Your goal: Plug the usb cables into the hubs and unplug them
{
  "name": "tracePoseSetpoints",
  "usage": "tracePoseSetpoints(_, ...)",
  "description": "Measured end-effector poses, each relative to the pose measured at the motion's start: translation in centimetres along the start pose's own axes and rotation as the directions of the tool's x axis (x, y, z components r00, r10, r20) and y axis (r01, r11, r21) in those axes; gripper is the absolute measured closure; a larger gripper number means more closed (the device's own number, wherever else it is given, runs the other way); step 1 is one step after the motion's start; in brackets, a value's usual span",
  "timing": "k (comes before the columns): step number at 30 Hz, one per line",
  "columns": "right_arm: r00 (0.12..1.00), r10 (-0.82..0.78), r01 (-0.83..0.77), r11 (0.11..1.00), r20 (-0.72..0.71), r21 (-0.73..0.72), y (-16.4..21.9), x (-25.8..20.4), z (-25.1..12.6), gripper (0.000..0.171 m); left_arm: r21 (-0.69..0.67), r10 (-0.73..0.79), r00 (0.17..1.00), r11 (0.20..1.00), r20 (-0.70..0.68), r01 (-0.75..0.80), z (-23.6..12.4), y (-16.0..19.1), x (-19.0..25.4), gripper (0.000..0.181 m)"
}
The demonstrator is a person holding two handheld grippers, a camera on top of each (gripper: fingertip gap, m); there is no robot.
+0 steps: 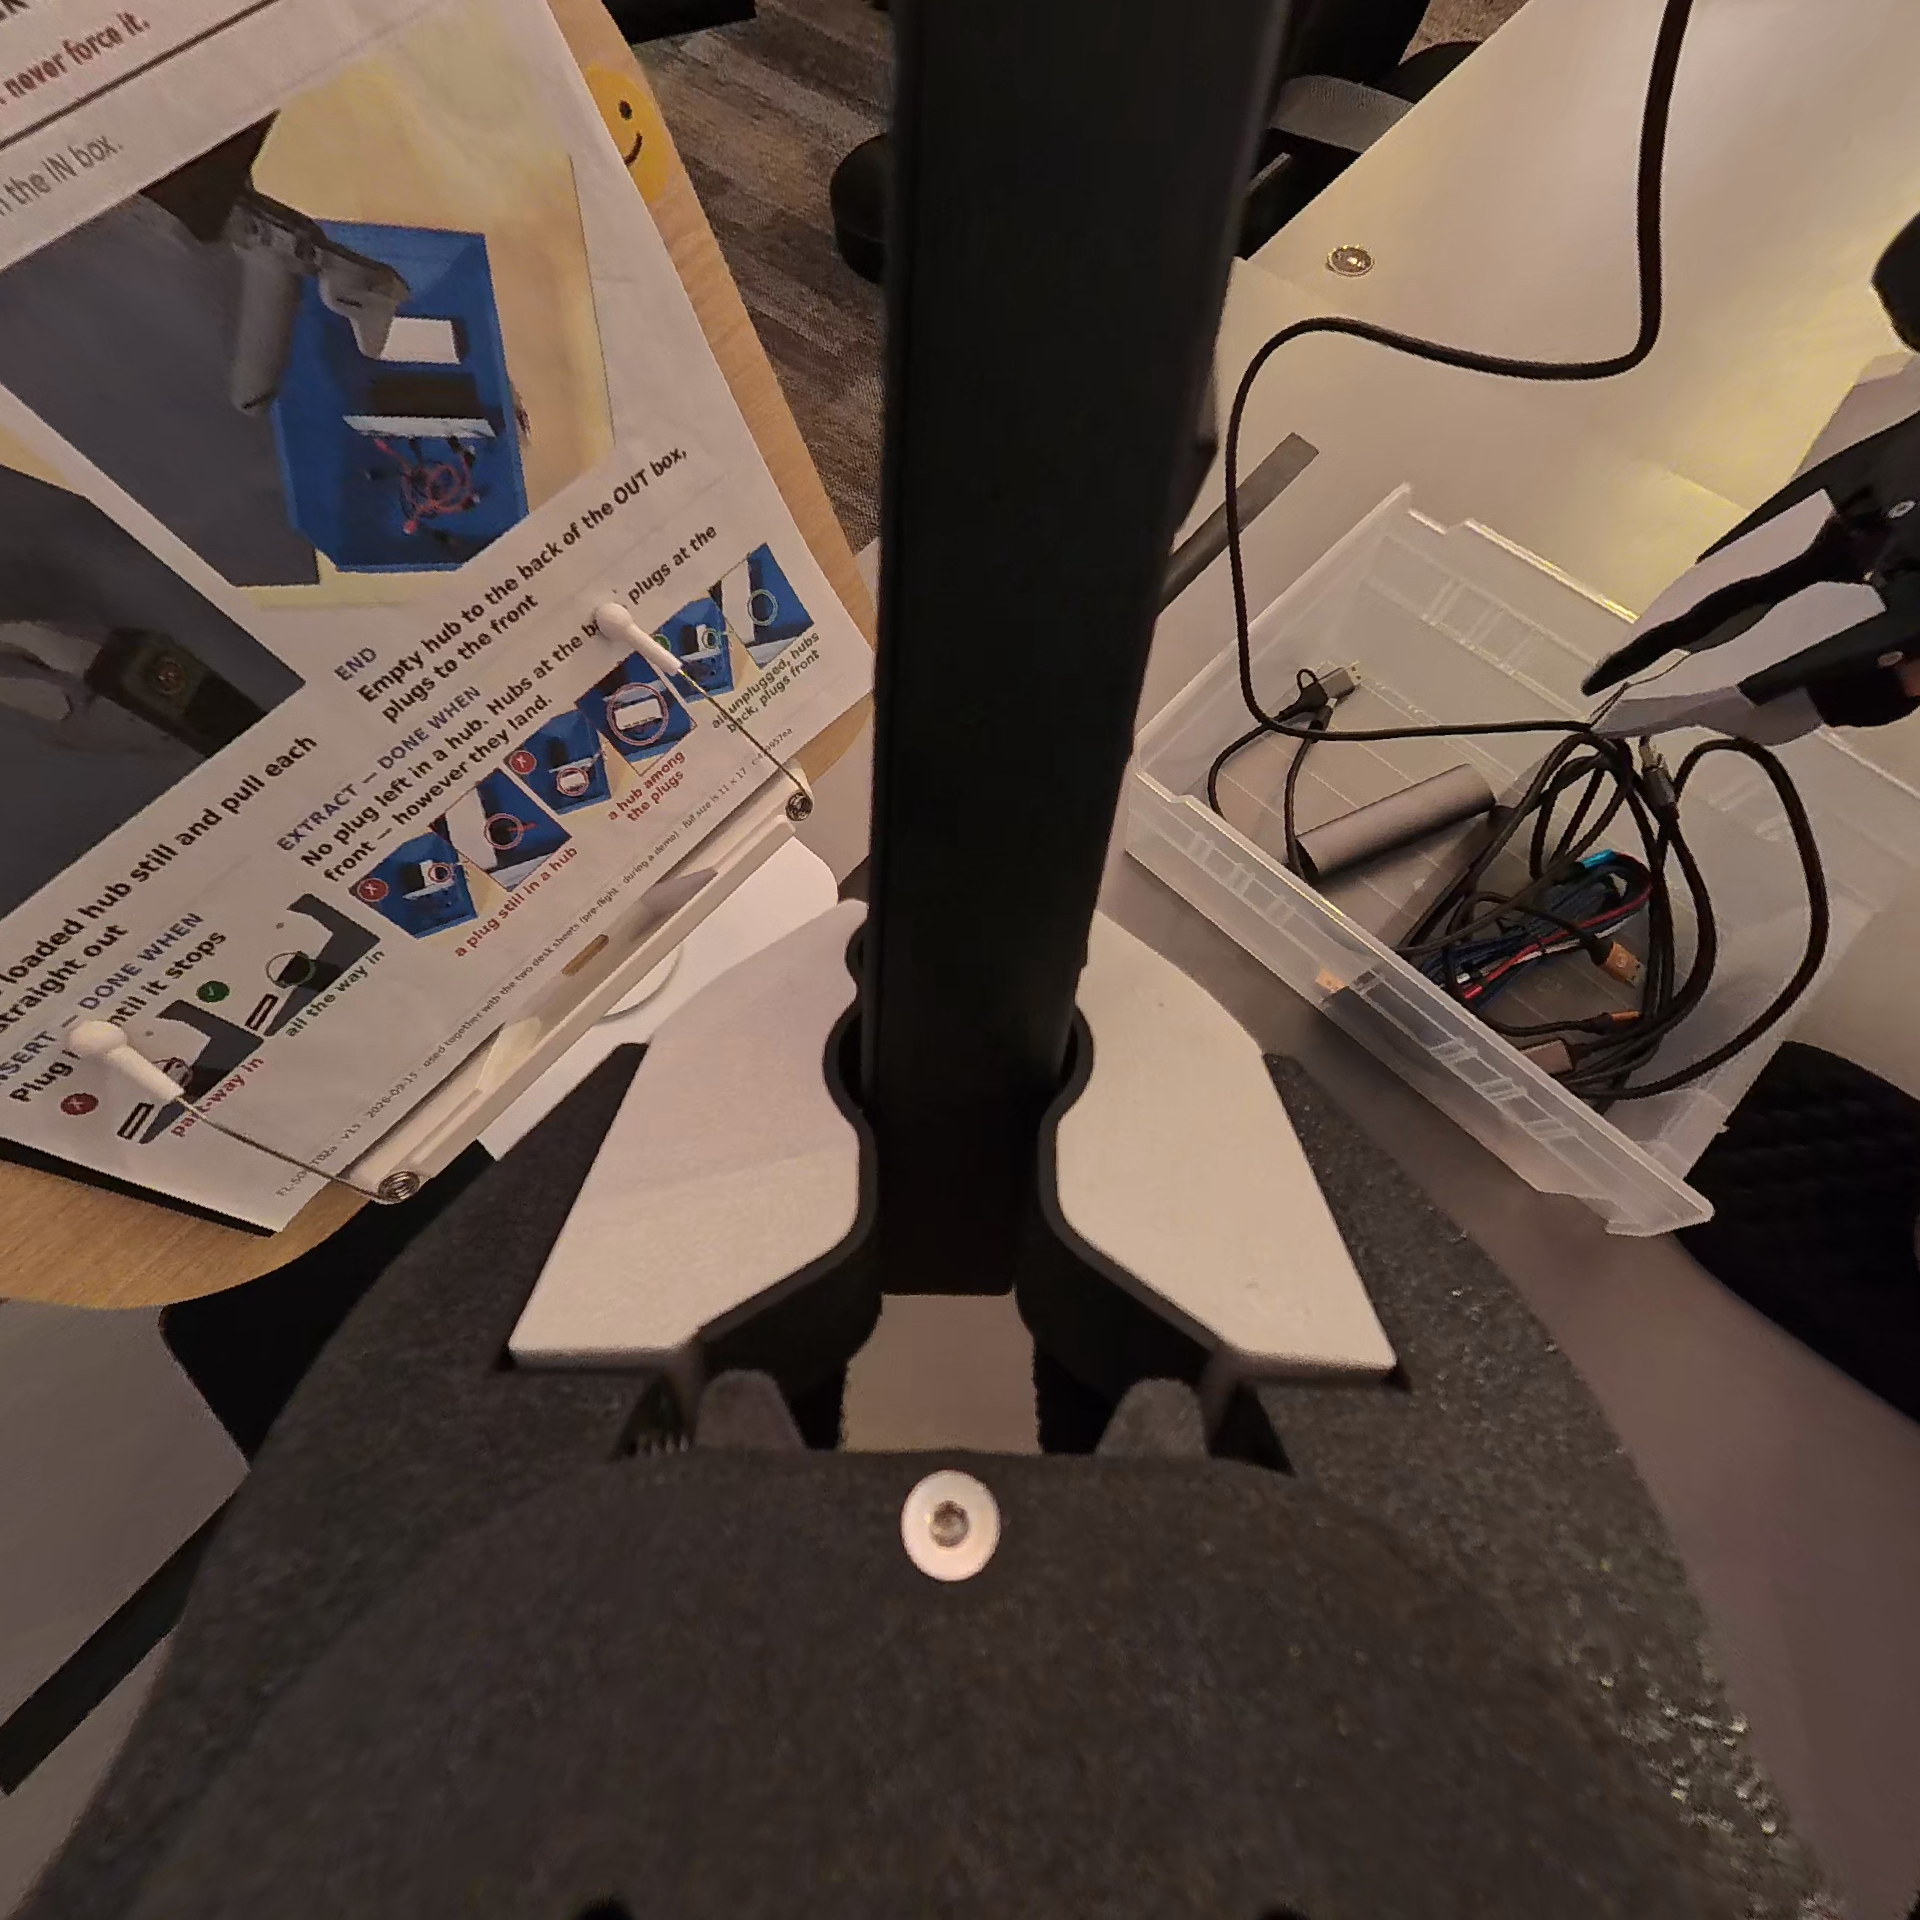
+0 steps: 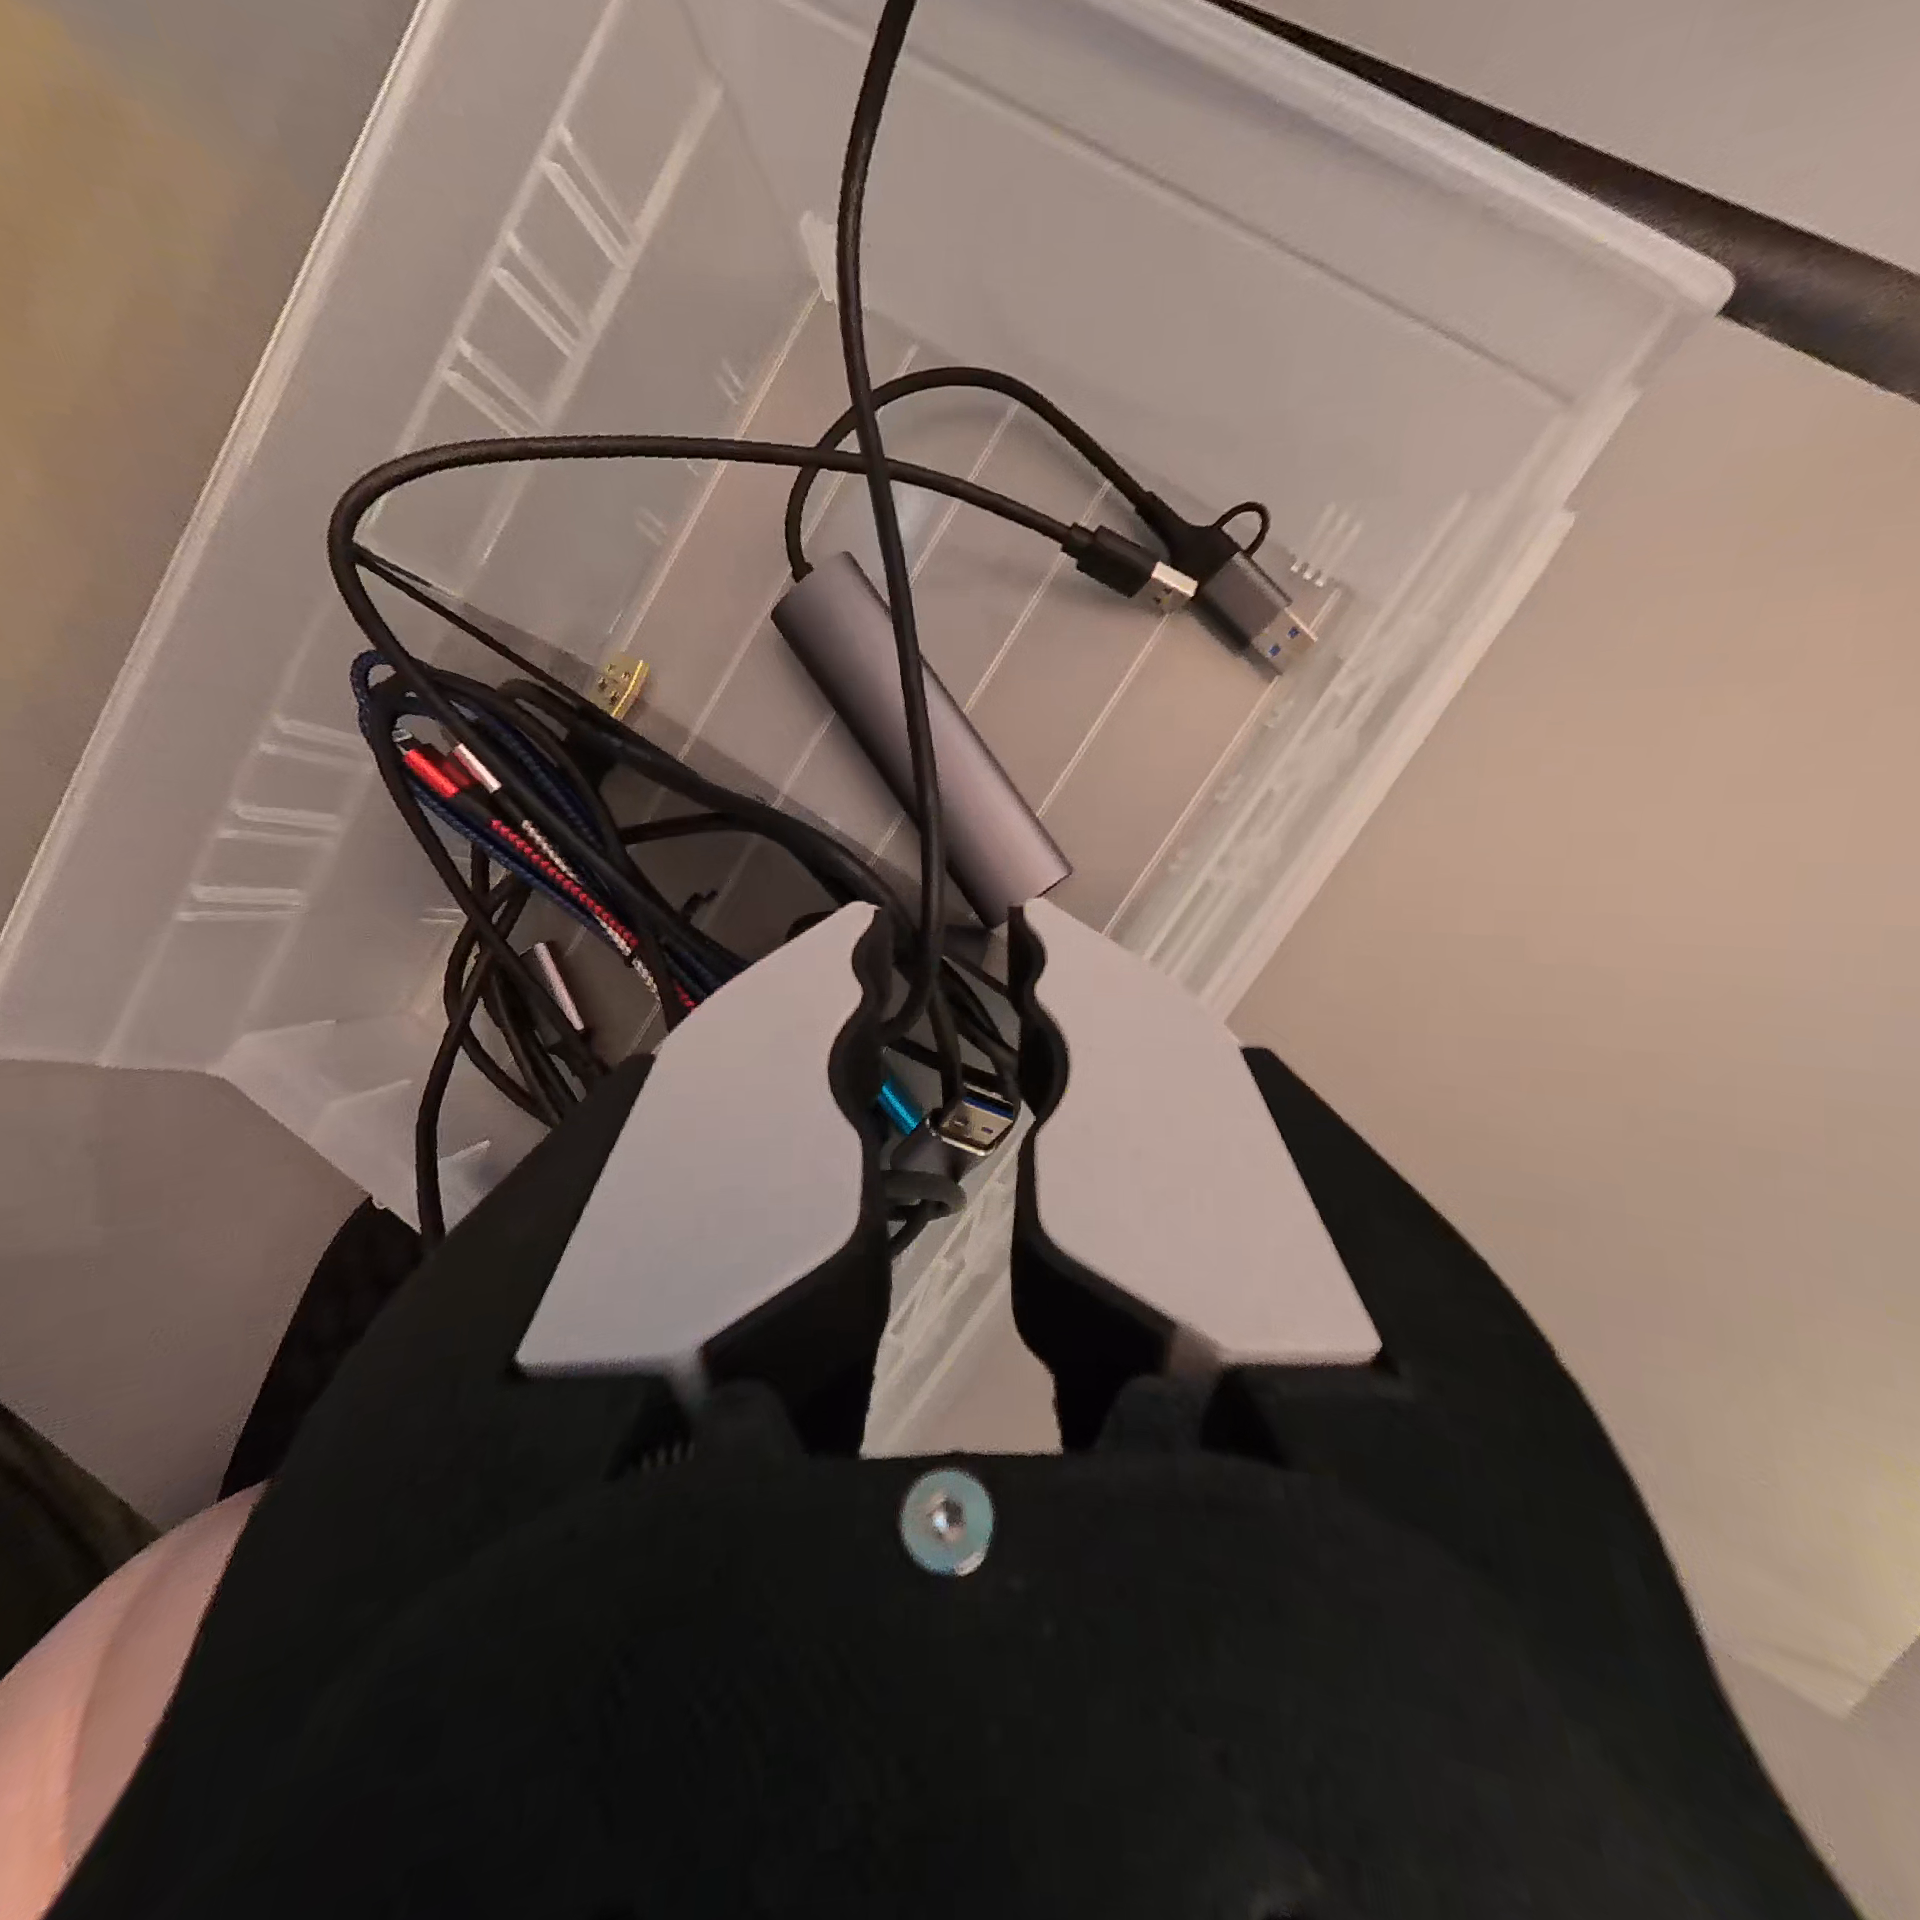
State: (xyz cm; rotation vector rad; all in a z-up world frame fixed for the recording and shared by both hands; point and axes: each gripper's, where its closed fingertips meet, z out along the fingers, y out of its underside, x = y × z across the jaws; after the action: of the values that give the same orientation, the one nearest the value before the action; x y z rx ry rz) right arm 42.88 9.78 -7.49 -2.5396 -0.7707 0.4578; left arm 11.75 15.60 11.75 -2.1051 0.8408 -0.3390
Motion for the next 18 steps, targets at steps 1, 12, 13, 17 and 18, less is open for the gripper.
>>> tracePoseSetpoints(1,1.000,-0.003,0.003,1.000,0.000,-0.001,0.1,0.0,0.0,0.149,-0.002,0.003,1.000,1.000,0.000,-0.003,0.0,0.0,0.0,0.154)
tracePoseSetpoints(12,0.990,-0.136,0.135,0.990,-0.041,-0.030,-1.3,-0.3,1.4,0.156,-0.002,0.015,1.000,1.000,0.003,-0.015,0.1,0.1,0.1,0.154)
tracePoseSetpoints(13,0.989,-0.141,0.140,0.990,-0.047,-0.031,-1.4,-0.2,1.6,0.158,-0.004,0.016,1.000,1.000,0.004,-0.016,0.2,0.2,0.0,0.154)
tracePoseSetpoints(17,0.989,-0.136,0.134,0.990,-0.051,-0.041,-1.4,-0.2,1.8,0.158,-0.004,0.015,1.000,1.000,0.002,-0.015,0.2,0.2,0.0,0.154)
tracePoseSetpoints(18,0.989,-0.137,0.135,0.990,-0.051,-0.042,-1.4,-0.2,1.8,0.158,-0.004,0.015,1.000,1.000,-0.001,-0.015,0.2,0.2,0.0,0.154)
